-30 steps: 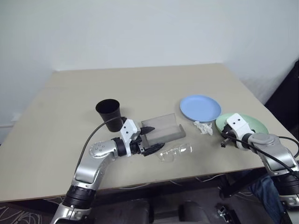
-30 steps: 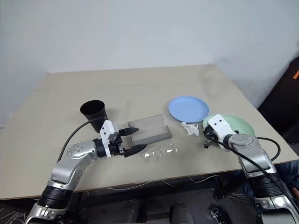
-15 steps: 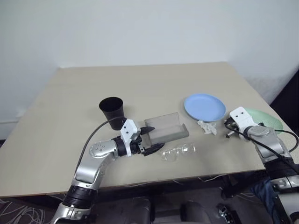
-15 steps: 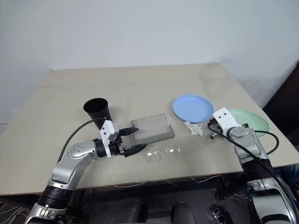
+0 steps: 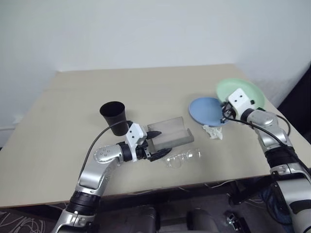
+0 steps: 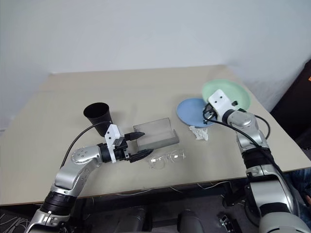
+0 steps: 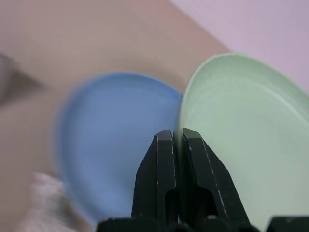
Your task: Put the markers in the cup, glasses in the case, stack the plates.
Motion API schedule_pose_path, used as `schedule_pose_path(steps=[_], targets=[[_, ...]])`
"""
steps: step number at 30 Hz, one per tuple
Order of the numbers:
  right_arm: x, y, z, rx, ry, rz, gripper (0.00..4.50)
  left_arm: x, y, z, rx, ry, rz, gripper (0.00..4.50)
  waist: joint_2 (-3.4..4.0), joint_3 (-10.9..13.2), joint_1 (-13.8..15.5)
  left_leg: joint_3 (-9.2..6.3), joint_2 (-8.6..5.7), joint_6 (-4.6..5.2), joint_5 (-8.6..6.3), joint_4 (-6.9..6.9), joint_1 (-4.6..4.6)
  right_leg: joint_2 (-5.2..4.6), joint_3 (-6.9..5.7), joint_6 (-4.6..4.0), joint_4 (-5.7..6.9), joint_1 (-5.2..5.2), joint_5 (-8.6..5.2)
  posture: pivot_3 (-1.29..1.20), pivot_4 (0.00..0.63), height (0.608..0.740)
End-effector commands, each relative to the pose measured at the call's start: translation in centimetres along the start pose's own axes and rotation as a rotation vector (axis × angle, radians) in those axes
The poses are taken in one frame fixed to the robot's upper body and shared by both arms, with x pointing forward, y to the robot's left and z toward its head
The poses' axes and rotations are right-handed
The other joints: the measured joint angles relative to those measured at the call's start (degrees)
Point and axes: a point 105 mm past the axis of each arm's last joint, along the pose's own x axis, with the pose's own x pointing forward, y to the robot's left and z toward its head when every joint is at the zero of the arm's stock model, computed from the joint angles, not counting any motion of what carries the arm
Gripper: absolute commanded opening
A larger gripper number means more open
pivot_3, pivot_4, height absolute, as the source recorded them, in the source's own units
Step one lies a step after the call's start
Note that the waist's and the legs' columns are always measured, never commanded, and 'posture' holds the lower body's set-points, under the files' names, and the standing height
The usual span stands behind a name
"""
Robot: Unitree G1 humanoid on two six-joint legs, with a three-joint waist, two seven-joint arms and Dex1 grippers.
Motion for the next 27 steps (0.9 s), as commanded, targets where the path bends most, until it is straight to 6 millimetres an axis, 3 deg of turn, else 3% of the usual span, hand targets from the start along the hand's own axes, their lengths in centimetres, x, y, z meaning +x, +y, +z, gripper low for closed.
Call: schedule_pose_path(steps=[1, 7, 11, 14, 21, 26, 27], targets=[[0.7, 0.3, 2.6, -0.022, -0.107, 0.086, 0.03, 0.1, 0.5, 1.5, 0.059, -0.033, 0.005, 4.31, 0.0, 0.0, 0.0, 0.0, 0.01, 0.0, 0.0, 0.02, 0.0, 0.02, 0.0, -0.01, 0.02, 0.0, 0.01, 0.0, 0.0, 0.738], [1.8, 1.1, 3.3, -0.031, -0.129, 0.145, 0.03, 0.0, 0.8, 1.7, 0.066, -0.038, 0.021, 4.31, 0.02, 0.0, 0.0, 0.07, 0.0, -0.02, 0.0, 0.02, 0.0, 0.01, 0.07, -0.04, 0.02, -0.02, 0.03, 0.0, 0.0, 0.738], [2.2, 1.1, 3.5, -0.027, -0.141, 0.145, 0.99, -0.2, 0.8, 1.7, 0.068, -0.04, 0.029, 4.31, 0.04, 0.0, 0.0, 0.09, 0.01, -0.03, 0.0, 0.0, 0.01, 0.03, 0.1, -0.07, 0.04, -0.05, 0.05, 0.0, 0.0, 0.738], [2.2, 1.0, 3.7, -0.022, -0.164, 0.144, 2.01, -0.2, 0.7, 1.8, 0.068, -0.04, 0.032, 4.31, 0.04, 0.0, 0.0, 0.1, 0.02, -0.05, 0.01, 0.0, 0.02, 0.04, 0.1, -0.1, 0.05, -0.05, 0.06, 0.0, 0.0, 0.738], [1.0, 0.7, 4.0, 0.035, -0.193, 0.181, 2.01, -0.3, 0.8, 1.8, 0.071, -0.037, 0.033, 4.31, 0.05, 0.0, 0.0, 0.11, 0.02, -0.06, 0.02, 0.01, 0.02, 0.04, 0.12, -0.12, 0.06, -0.06, 0.08, 0.0, 0.0, 0.738], [-0.6, 1.0, 1.9, 0.06, -0.103, 0.251, 2.01, -0.2, 0.8, 1.8, 0.074, -0.036, 0.026, 4.31, 0.04, 0.0, 0.2, 0.12, 0.01, -0.06, 0.01, 0.01, 0.02, 0.03, 0.12, -0.12, 0.05, -0.04, 0.08, 0.0, 0.0, 0.738], [-0.8, 1.0, 1.3, 0.073, -0.076, 0.261, 2.2, -0.2, 0.8, 1.8, 0.074, -0.036, 0.023, 4.31, 0.04, 0.0, 0.2, 0.11, 0.01, -0.06, 0.01, 0.01, 0.02, 0.02, 0.12, -0.12, 0.05, -0.04, 0.08, 0.0, 0.0, 0.738]])
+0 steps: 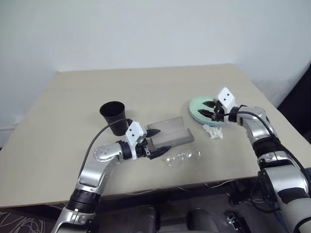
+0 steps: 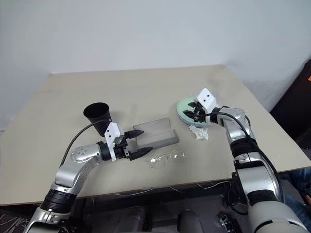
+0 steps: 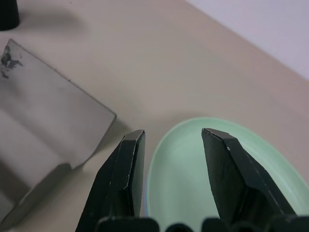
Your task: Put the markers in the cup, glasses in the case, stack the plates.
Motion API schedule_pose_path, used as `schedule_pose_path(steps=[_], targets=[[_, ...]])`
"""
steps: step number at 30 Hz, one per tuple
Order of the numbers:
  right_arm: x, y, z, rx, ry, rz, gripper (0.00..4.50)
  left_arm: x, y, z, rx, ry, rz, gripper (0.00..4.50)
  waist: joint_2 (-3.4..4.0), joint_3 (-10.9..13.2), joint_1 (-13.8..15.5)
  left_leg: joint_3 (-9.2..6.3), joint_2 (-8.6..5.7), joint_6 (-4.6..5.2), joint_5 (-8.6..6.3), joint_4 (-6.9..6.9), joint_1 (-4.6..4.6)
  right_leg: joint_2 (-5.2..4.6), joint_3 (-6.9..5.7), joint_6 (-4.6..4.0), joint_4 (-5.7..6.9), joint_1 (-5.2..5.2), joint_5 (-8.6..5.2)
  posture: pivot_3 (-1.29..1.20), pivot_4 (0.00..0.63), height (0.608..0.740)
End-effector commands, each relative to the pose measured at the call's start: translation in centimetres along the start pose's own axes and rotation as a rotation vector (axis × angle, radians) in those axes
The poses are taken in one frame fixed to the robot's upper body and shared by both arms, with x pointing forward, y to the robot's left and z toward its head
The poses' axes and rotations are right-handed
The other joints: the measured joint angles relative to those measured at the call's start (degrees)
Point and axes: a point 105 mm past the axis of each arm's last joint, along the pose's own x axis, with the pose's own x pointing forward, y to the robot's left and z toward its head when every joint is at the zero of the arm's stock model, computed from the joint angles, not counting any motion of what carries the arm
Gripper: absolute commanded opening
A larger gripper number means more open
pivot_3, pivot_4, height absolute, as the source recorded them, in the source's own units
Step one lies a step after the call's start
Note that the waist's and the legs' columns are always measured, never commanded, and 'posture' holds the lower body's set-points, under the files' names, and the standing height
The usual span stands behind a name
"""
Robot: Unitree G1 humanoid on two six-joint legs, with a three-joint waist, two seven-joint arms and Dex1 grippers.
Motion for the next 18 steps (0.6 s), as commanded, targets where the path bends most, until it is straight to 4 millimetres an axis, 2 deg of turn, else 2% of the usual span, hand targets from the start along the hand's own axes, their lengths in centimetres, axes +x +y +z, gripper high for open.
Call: schedule_pose_path(steps=[1, 2, 7, 8, 18], targets=[[-1.4, -0.4, -0.2, 0.031, 0.028, 0.017, 2.41, 0.0, 0.3, 1.7, 0.051, -0.046, 0.001, 4.31, 0.0, 0.0, 0.0, 0.01, 0.0, 0.0, 0.0, 0.0, 0.0, 0.0, 0.0, 0.0, 0.0, -0.01, 0.0, 0.0, 0.0, 0.738], [-1.6, -0.3, -0.5, 0.039, 0.044, 0.028, 2.6, 0.0, 0.3, 1.7, 0.052, -0.046, -0.001, 4.31, 0.0, 0.0, 0.0, 0.03, 0.0, 0.0, 0.0, 0.0, 0.0, 0.0, 0.02, 0.0, 0.01, -0.01, 0.0, 0.0, 0.0, 0.738], [-3.1, -0.4, -1.8, 0.062, 0.12, 0.042, 4.36, 0.4, 0.3, 1.8, 0.053, -0.05, -0.007, 4.31, 0.03, 0.0, -0.1, 0.04, 0.02, 0.0, 0.0, 0.01, 0.02, 0.01, 0.02, -0.02, 0.04, -0.04, 0.01, 0.0, 0.0, 0.738], [-3.4, -0.6, -2.0, 0.058, 0.139, 0.035, 4.46, 0.4, 0.3, 1.8, 0.053, -0.05, -0.008, 4.31, 0.03, 0.0, -0.2, 0.04, 0.02, 0.0, 0.0, 0.01, 0.02, 0.01, 0.02, -0.02, 0.05, -0.04, 0.01, 0.0, 0.0, 0.738], [-4.8, 0.2, -3.4, 0.088, 0.208, 0.088, 4.46, 0.5, 0.3, 1.6, 0.051, -0.049, -0.014, 4.31, 0.02, 0.0, 0.0, 0.04, 0.01, 0.0, 0.01, 0.07, 0.02, 0.02, 0.03, -0.01, 0.04, -0.01, 0.01, 0.0, 0.0, 0.738]])
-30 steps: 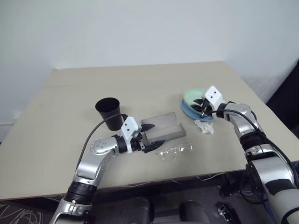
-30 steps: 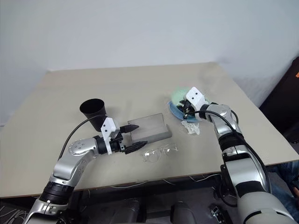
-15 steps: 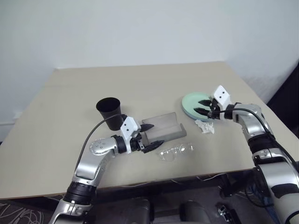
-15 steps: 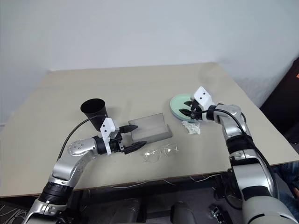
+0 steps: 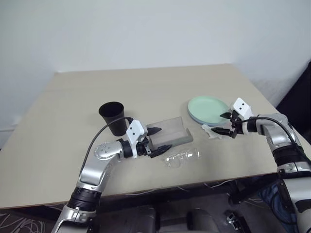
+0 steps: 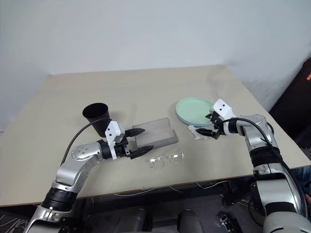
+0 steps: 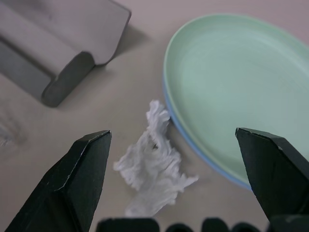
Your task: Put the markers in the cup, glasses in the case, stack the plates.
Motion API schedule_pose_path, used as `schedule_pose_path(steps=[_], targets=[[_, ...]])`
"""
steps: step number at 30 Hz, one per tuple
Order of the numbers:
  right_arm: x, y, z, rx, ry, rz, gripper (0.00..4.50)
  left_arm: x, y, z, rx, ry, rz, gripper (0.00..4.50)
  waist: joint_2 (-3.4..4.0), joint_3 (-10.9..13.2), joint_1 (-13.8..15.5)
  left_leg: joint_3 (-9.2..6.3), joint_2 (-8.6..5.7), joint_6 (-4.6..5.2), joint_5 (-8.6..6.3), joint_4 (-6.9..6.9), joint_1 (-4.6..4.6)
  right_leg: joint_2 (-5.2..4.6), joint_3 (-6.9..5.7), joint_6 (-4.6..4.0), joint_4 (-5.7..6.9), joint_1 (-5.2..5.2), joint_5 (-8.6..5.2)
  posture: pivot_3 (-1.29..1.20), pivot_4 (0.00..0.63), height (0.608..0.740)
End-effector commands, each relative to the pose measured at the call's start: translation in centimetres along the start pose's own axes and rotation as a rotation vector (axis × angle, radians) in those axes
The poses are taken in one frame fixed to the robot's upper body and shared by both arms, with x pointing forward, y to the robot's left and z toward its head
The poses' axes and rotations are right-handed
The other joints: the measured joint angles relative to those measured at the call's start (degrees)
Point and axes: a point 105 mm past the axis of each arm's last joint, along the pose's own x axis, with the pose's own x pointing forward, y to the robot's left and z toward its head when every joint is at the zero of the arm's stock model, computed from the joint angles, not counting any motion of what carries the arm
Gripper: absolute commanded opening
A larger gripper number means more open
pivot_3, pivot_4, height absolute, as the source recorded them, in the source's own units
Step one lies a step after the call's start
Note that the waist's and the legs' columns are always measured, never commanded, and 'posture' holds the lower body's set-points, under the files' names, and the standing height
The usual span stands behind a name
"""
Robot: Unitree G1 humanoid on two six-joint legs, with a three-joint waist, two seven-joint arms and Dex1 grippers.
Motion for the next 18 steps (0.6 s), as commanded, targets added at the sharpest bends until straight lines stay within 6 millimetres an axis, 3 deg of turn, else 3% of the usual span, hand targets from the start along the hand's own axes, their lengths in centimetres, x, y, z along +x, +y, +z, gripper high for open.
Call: schedule_pose_path(steps=[1, 7, 18], targets=[[-0.7, -0.1, 1.0, -0.032, -0.016, 0.007, 4.46, 0.1, 0.2, 1.3, 0.044, -0.037, -0.002, 4.31, 0.0, 0.0, 0.0, 0.0, 0.0, 0.0, 0.0, 0.02, 0.0, 0.0, 0.0, 0.0, 0.0, 0.01, 0.0, 0.0, 0.0, 0.738], [-0.9, 1.3, -0.3, -0.043, 0.039, 0.084, 4.46, 0.1, 0.2, 1.2, 0.044, -0.033, -0.002, 4.31, -0.01, 0.0, 0.0, -0.01, 0.0, 0.0, 0.0, 0.05, 0.0, 0.0, -0.01, 0.01, 0.0, 0.02, 0.0, 0.0, 0.0, 0.738], [1.0, 0.7, -2.4, -0.008, 0.121, 0.003, 4.46, 0.1, 0.1, 1.1, 0.044, -0.031, -0.005, 4.31, -0.02, 0.0, 0.0, -0.01, 0.01, 0.0, 0.0, 0.14, 0.0, 0.0, -0.01, 0.0, 0.05, 0.04, 0.02, 0.0, 0.0, 0.738]])
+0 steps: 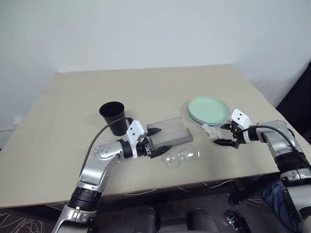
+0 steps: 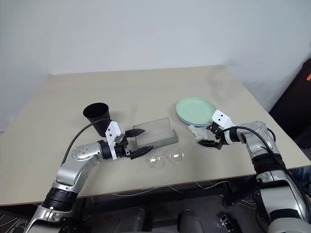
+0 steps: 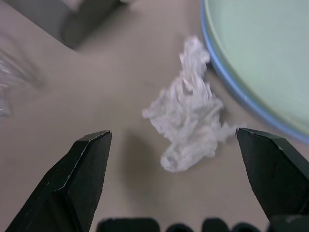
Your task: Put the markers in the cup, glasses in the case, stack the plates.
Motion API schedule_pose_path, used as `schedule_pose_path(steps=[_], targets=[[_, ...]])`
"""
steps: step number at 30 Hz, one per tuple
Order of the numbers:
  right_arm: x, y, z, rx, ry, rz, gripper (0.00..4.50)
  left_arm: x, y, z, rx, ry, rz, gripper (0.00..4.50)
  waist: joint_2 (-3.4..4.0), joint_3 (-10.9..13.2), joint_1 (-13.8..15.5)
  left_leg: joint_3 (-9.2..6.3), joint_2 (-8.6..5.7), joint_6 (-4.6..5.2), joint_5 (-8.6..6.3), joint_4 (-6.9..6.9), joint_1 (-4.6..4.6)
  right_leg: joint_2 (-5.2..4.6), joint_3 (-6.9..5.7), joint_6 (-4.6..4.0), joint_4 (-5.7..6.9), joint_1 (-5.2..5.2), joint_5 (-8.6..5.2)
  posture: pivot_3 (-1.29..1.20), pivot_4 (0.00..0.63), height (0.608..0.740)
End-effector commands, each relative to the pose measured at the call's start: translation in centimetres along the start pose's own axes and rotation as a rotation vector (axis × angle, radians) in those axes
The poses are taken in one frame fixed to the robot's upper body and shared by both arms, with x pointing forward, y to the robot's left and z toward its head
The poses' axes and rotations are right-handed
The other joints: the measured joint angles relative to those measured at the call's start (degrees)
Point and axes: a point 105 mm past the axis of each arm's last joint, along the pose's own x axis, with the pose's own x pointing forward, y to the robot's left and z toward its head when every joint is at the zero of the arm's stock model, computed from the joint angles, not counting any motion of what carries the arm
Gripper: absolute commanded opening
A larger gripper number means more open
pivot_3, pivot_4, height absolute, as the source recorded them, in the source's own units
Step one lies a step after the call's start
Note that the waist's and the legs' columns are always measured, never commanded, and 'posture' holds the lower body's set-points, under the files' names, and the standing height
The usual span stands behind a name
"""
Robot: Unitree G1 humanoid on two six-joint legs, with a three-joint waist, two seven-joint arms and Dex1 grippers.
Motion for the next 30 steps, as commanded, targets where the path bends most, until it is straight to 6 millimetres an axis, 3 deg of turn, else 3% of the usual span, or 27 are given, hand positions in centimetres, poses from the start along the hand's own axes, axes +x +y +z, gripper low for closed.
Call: schedule_pose_path(steps=[1, 5, 15, 22, 26, 30], targets=[[0.0, -0.8, 0.9, -0.028, -0.017, -0.04, 4.46, 0.1, 0.2, 1.1, 0.041, -0.03, 0.0, 4.31, 0.0, 0.0, 0.0, 0.0, -0.01, 0.0, 0.0, 0.0, 0.0, 0.0, 0.0, 0.0, 0.0, 0.0, 0.0, 0.0, 0.0, 0.738], [0.5, -1.6, 1.2, 0.002, -0.033, -0.1, 3.62, 0.0, 0.1, 1.1, 0.041, -0.029, 0.0, 4.31, -0.01, 0.0, -0.1, 0.0, 0.01, 0.0, 0.0, 0.02, 0.01, 0.01, 0.0, -0.01, 0.0, 0.02, 0.03, 0.0, 0.0, 0.738], [0.1, -1.3, 2.3, -0.004, -0.089, -0.078, 0.11, 0.1, 0.0, 1.0, 0.036, -0.032, -0.001, 4.31, 0.0, 0.0, 0.0, 0.01, 0.01, 0.0, 0.0, 0.08, 0.0, 0.01, 0.01, -0.01, 0.01, 0.02, 0.07, 0.0, 0.0, 0.738], [-1.7, -0.3, 4.7, -0.068, -0.204, 0.002, 0.04, 0.1, 0.0, 1.0, 0.037, -0.032, -0.001, 4.31, 0.0, 0.0, 0.0, 0.0, 0.02, 0.0, 0.0, 0.08, 0.0, 0.02, 0.01, 0.0, 0.01, 0.02, 0.07, 0.0, 0.0, 0.738], [-2.5, -1.7, 6.7, -0.103, -0.264, -0.085, 0.04, 0.2, 0.1, 1.0, 0.037, -0.031, -0.003, 4.31, 0.0, 0.0, 0.0, 0.0, 0.02, 0.0, 0.0, 0.09, 0.0, 0.02, 0.01, 0.0, 0.02, 0.02, 0.07, 0.0, 0.0, 0.738], [-2.2, -4.1, 7.2, -0.074, -0.252, -0.239, 0.04, 0.2, 0.2, 1.0, 0.039, -0.03, -0.001, 4.31, 0.0, 0.0, -0.1, 0.02, 0.06, -0.01, 0.0, 0.08, 0.0, 0.02, 0.01, -0.02, 0.02, -0.01, 0.09, 0.0, 0.0, 0.738]])
